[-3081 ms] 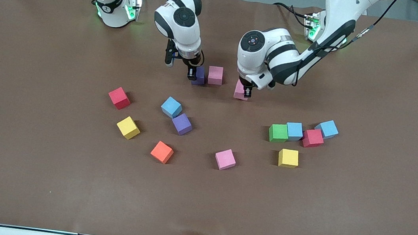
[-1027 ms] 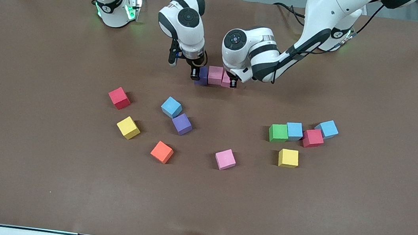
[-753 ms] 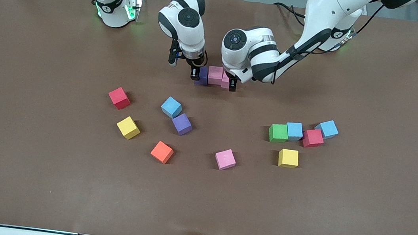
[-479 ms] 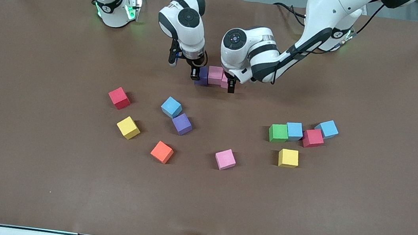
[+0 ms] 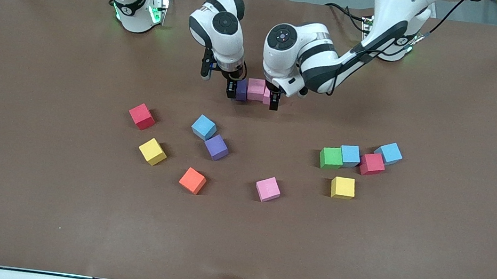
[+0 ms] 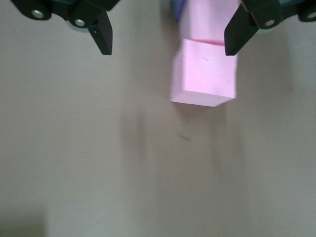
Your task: Arrange 11 blocks into digit 3
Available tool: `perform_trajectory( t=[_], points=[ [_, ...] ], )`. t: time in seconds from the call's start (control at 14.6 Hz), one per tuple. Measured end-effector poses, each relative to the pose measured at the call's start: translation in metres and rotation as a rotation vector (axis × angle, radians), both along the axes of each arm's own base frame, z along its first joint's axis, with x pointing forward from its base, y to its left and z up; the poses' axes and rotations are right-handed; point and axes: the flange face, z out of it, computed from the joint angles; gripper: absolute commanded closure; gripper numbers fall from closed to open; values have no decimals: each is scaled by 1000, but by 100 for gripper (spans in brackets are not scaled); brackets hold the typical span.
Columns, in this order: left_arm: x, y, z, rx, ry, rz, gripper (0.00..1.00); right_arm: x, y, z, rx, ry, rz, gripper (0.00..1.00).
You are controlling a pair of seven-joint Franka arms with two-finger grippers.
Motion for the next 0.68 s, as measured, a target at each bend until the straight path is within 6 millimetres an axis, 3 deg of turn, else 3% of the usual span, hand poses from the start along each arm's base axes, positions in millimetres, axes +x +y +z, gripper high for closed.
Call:
perform_trajectory(
  t=[0.27,0.68],
  points=[
    [62,19,41,-61,-61,-63,0,1,1,-2,-2,0,17,0],
    [142,80,72,-88,-118,-452,0,1,2,-2,-7,4,34,0]
  ],
)
